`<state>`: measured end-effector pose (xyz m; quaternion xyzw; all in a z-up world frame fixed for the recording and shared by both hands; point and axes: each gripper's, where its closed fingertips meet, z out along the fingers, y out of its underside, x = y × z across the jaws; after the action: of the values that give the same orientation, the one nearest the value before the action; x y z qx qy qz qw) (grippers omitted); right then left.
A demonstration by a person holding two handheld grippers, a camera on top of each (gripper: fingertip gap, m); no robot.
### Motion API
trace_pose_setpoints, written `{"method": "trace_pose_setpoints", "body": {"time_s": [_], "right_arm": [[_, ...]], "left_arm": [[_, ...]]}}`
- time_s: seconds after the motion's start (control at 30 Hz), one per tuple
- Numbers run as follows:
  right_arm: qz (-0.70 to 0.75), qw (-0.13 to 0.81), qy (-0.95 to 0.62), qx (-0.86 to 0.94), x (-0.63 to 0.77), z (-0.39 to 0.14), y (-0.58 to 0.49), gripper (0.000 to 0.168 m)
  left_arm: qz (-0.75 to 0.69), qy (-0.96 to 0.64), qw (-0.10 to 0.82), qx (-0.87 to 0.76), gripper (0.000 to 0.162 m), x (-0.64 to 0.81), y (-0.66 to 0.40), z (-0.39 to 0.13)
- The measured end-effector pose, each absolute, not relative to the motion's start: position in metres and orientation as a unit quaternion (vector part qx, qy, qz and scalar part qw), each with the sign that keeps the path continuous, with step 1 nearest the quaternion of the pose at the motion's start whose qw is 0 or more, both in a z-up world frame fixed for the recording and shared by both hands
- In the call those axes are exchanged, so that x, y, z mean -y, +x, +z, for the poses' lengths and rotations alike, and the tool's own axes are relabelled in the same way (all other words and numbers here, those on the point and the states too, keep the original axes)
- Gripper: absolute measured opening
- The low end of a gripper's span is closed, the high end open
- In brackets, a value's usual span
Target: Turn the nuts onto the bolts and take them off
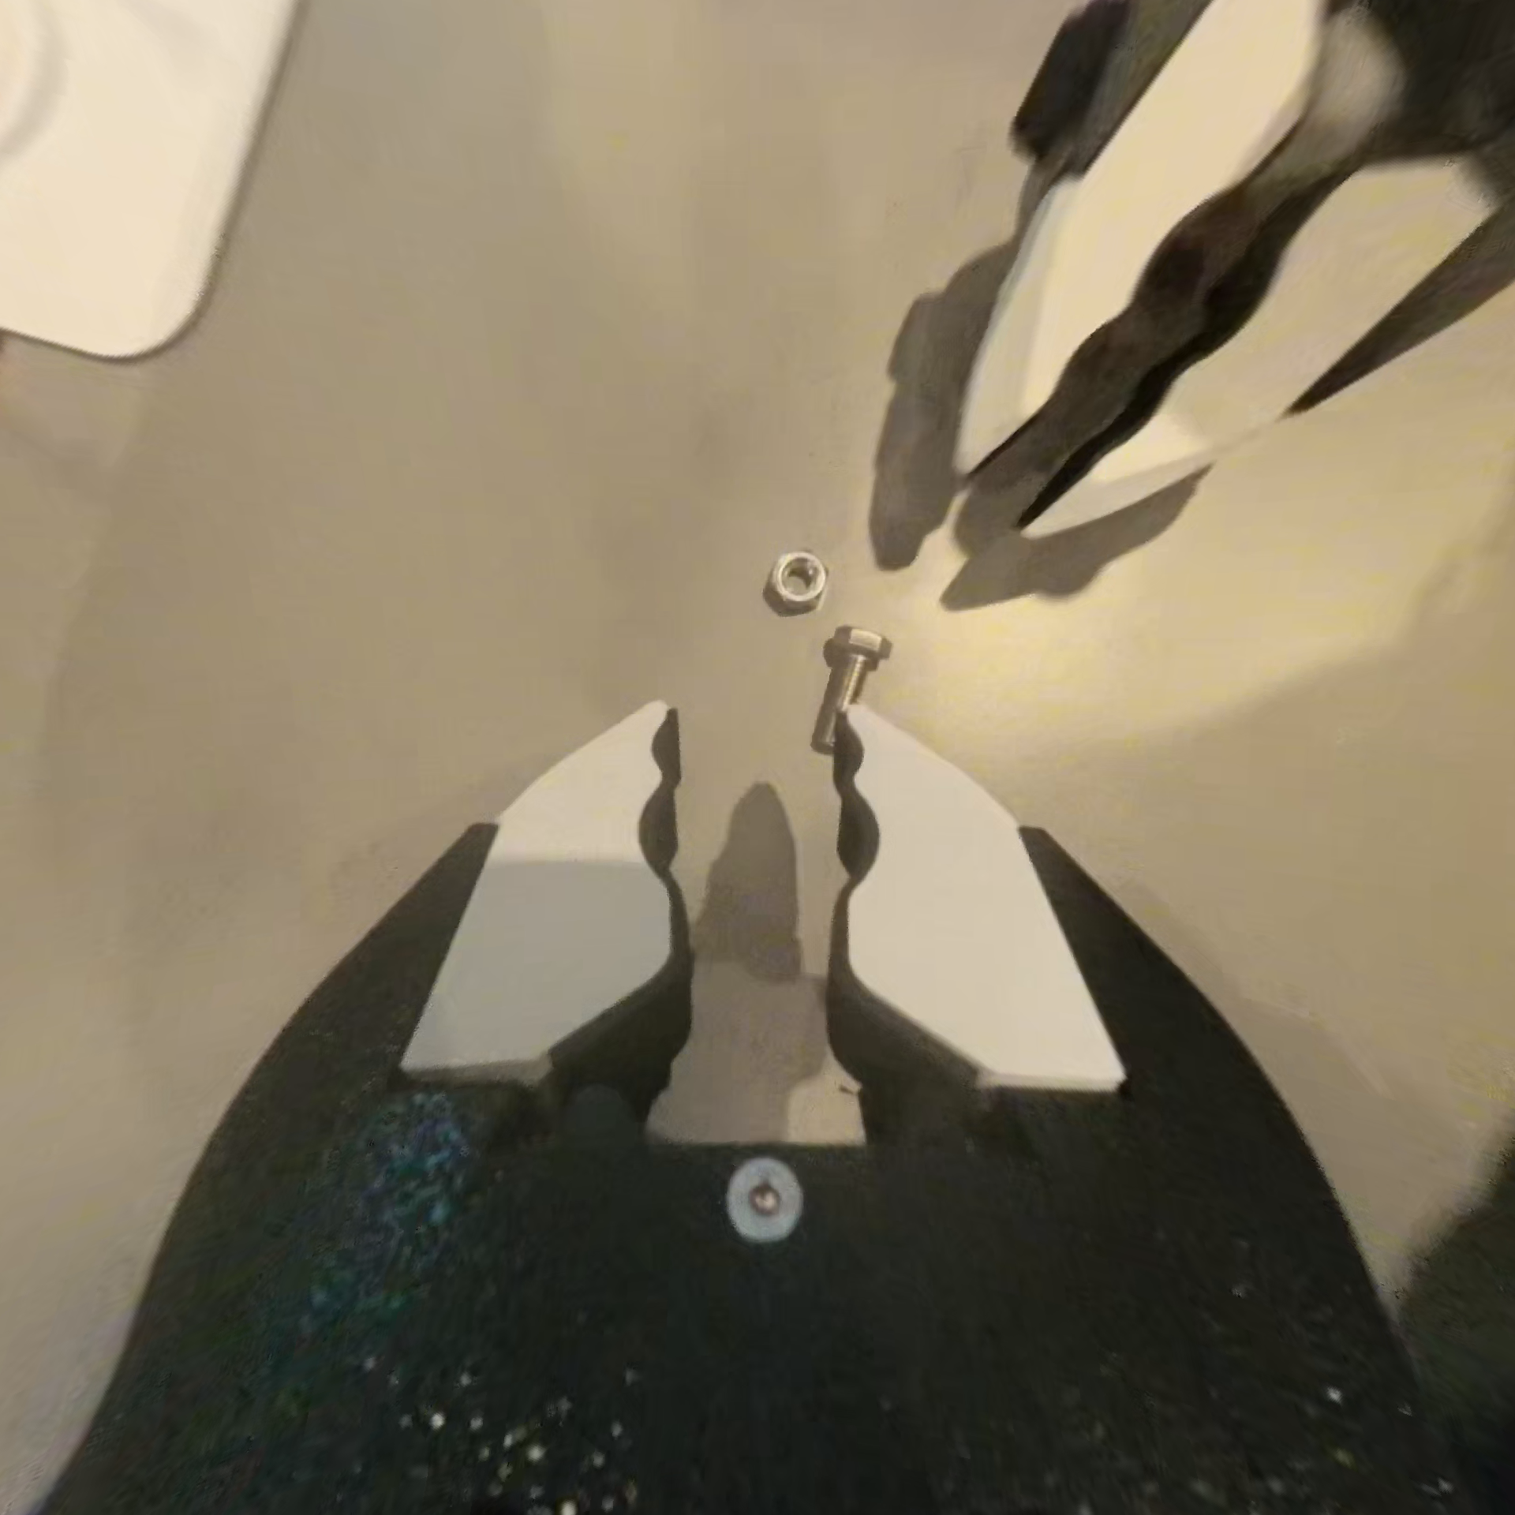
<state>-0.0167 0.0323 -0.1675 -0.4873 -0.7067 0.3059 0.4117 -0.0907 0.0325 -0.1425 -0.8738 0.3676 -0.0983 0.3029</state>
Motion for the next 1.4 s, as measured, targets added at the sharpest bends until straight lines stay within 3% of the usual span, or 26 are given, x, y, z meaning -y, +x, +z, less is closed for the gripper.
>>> {"method": "trace_pose_setpoints", "body": {"time_s": [0.3,0.87,1.03,1.23,1.4], "right_arm": [[0.291,0.362,-0.474,0.748,-0.031,-0.186,-0.053,0.025],[0.302,0.255,-0.537,0.745,-0.028,-0.199,-0.057,0.019],[0.312,0.294,-0.530,0.732,-0.030,-0.193,-0.057,0.019],[0.309,0.351,-0.513,0.720,-0.036,-0.179,-0.054,0.018],[0.308,0.455,-0.462,0.696,-0.037,-0.144,-0.051,0.018]], "left_arm": [[-0.072,-0.841,0.481,-0.238,0.037,-0.010,-0.105,-0.134],[-0.086,-0.832,0.509,-0.203,0.040,-0.012,-0.102,-0.130],[-0.190,-0.822,0.519,-0.132,0.041,-0.013,-0.097,-0.124],[-0.321,-0.819,0.472,-0.068,0.043,-0.012,-0.083,-0.135],[-0.364,-0.804,0.466,-0.061,0.046,-0.013,-0.070,-0.133]]}}
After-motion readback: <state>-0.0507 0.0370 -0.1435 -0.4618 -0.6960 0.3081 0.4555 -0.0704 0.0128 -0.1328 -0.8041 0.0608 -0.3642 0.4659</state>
